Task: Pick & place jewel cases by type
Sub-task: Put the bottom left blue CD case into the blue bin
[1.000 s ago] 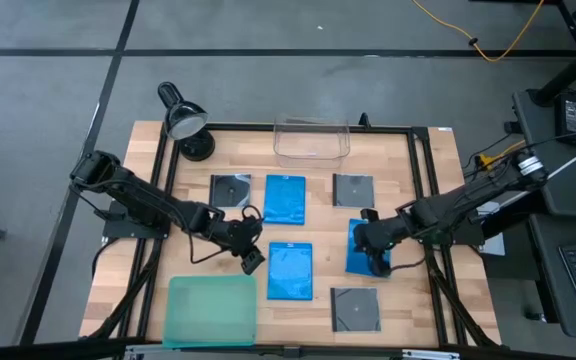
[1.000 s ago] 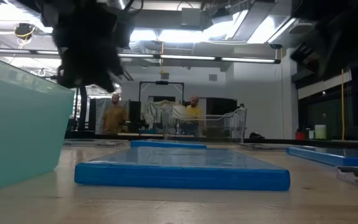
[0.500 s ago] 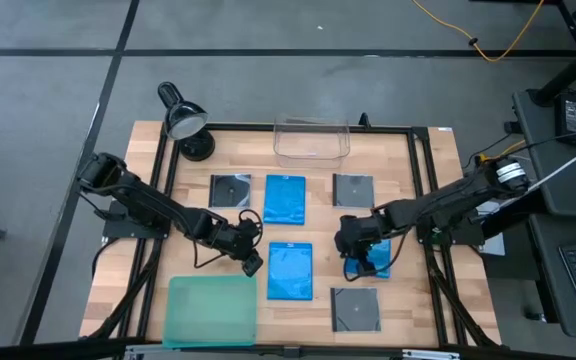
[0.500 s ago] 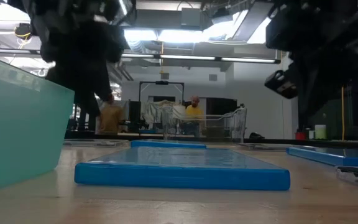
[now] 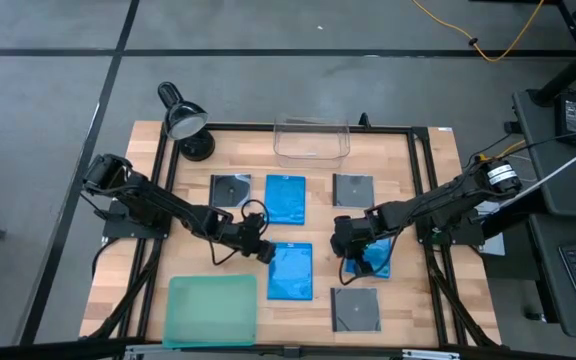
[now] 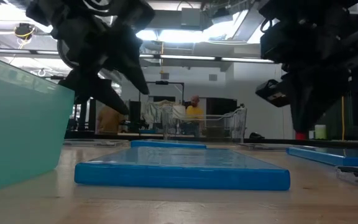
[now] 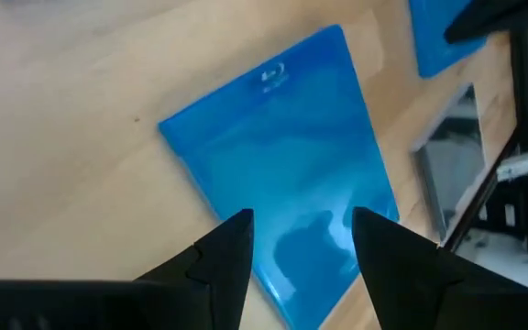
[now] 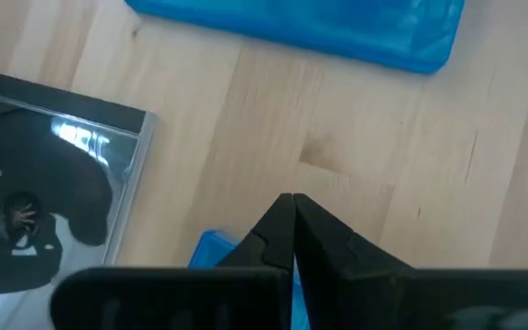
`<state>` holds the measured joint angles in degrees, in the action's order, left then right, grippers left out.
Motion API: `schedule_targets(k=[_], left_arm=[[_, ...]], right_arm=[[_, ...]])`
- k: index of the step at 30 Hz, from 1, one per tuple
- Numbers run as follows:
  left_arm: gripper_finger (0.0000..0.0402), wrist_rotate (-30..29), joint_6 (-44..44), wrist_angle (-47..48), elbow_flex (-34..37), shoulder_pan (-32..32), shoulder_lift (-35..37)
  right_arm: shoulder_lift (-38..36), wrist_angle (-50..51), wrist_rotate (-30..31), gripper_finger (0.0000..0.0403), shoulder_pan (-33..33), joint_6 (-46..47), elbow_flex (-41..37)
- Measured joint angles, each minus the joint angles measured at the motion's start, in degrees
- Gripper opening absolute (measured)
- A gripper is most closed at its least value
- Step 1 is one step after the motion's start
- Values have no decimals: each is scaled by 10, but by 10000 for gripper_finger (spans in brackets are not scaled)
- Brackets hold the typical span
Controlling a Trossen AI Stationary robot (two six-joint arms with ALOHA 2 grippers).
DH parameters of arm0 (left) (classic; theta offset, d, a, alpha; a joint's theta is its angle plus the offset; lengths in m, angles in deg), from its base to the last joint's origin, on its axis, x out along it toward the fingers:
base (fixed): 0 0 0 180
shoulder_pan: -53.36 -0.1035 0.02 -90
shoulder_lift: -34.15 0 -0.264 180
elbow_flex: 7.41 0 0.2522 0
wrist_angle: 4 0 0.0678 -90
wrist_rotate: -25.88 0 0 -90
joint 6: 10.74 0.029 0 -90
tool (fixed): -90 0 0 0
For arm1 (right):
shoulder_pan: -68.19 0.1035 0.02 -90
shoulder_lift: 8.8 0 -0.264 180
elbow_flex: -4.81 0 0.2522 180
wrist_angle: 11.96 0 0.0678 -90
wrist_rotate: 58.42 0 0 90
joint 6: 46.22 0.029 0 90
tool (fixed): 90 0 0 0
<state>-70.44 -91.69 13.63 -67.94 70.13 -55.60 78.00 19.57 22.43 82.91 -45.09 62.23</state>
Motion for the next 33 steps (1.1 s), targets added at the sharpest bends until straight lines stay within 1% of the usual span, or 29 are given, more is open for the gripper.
schedule_targets(k=[5,11,18,22,28,33], left_arm=[[178,-32,-4,-7,0,-2,0],[178,-72,16,-7,0,-2,0],[178,-108,17,-4,0,1,0],[178,-111,26,-4,0,10,-3],[175,-106,11,-14,0,28,-32],[153,-95,13,-29,0,36,-53]], right_arm=[[0,8,0,12,0,-18,0],[0,7,-11,12,0,-14,0],[0,-6,-15,12,-7,1,0],[0,-27,-20,12,-21,13,0],[22,-61,-26,12,-29,63,0],[39,-90,-26,12,-20,105,0]])
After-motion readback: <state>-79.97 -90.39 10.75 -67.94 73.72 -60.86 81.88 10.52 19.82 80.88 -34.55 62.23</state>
